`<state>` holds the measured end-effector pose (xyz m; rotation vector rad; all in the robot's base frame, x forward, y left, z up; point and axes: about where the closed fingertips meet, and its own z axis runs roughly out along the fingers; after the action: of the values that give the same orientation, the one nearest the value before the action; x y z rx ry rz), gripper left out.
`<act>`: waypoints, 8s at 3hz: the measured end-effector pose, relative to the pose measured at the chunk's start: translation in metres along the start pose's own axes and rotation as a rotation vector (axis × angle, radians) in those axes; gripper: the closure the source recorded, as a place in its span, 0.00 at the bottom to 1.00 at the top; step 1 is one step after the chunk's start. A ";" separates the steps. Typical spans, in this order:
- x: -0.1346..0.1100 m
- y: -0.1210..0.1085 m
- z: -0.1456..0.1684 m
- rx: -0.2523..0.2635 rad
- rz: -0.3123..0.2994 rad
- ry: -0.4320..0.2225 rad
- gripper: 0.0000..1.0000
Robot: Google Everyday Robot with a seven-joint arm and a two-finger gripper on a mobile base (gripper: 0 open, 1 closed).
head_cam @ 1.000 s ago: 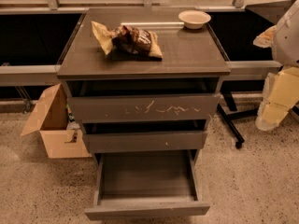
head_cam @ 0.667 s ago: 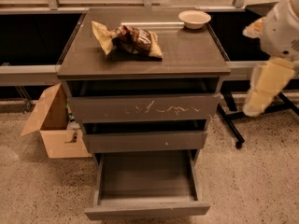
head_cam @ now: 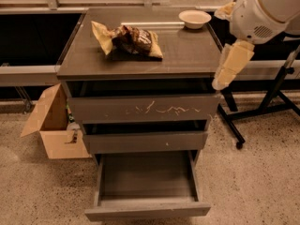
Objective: Place brown chip bag into bottom drawer
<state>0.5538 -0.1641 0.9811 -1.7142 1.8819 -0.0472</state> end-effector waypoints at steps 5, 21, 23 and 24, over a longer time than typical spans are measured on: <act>-0.048 -0.070 0.088 -0.005 -0.081 -0.311 0.00; -0.187 -0.014 0.114 -0.248 0.025 -0.547 1.00; -0.163 0.050 0.151 -0.289 0.083 -0.512 1.00; -0.163 0.050 0.151 -0.290 0.083 -0.512 1.00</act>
Offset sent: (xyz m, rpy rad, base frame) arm 0.0211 0.0157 -0.0042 0.0617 -0.0084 0.0566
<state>0.5748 0.0474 0.8994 -1.6259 1.6195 0.6630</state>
